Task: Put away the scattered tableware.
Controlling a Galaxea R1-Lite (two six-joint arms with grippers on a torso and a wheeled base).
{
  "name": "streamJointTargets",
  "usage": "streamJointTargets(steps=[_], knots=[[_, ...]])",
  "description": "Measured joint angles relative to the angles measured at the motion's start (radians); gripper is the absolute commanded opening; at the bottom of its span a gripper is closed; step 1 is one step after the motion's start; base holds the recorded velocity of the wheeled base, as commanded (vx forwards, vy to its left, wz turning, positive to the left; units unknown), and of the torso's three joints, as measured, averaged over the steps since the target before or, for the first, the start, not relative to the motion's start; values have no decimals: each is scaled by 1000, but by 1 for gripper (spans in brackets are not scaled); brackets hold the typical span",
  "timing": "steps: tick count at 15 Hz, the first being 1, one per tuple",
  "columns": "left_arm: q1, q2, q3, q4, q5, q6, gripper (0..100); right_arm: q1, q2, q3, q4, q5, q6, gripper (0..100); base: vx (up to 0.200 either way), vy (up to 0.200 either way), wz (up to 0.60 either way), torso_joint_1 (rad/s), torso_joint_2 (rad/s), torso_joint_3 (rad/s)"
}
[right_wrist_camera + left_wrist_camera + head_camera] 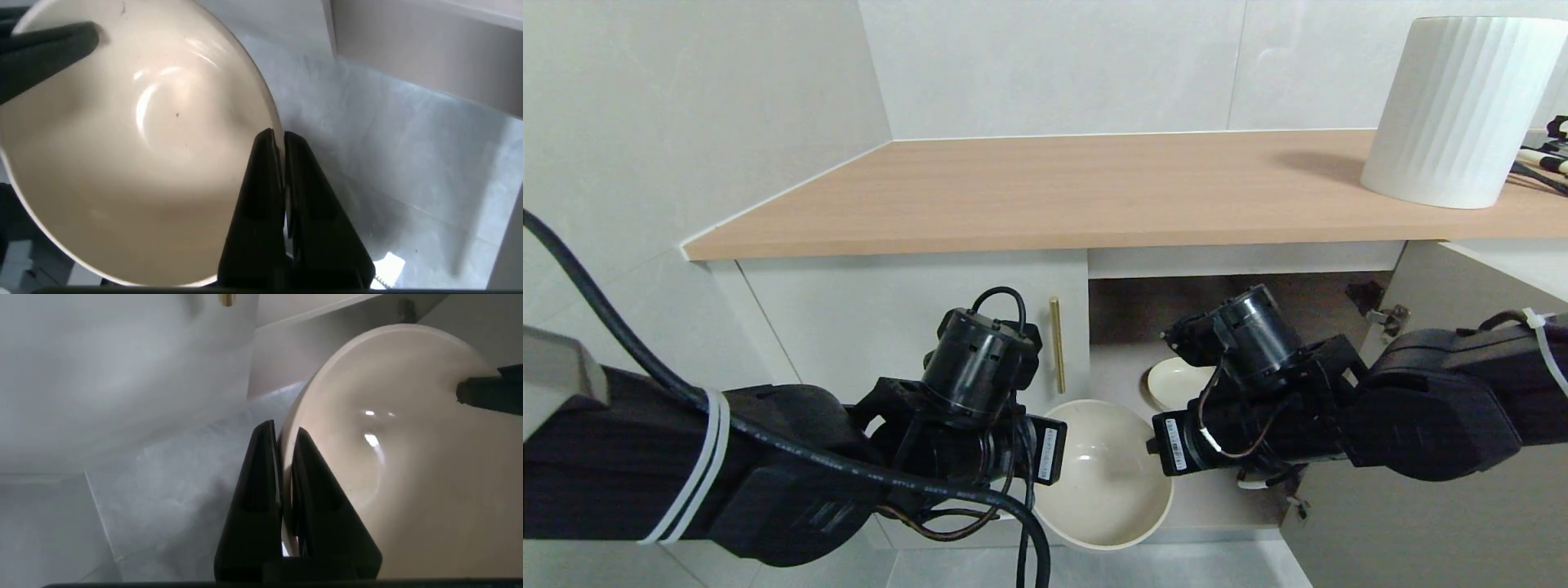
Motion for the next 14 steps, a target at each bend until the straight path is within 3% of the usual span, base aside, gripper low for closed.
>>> streamJointTargets(steps=[3,4,10,14], knots=[[0,1,2,1,0,1,0,0,-1,1,2,-2,0,0,0,0,0,0,0,0],[0,1,3,1,0,1,100,0,-1,1,2,-4,0,0,0,0,0,0,0,0],[16,-10,2,1,14,-3,100,-20,1,10,3,-71,2,0,0,0,0,0,0,0],[29,-33,0,1,19,-3,100,-143,14,20,7,-107,0,0,0,0,0,0,0,0]])
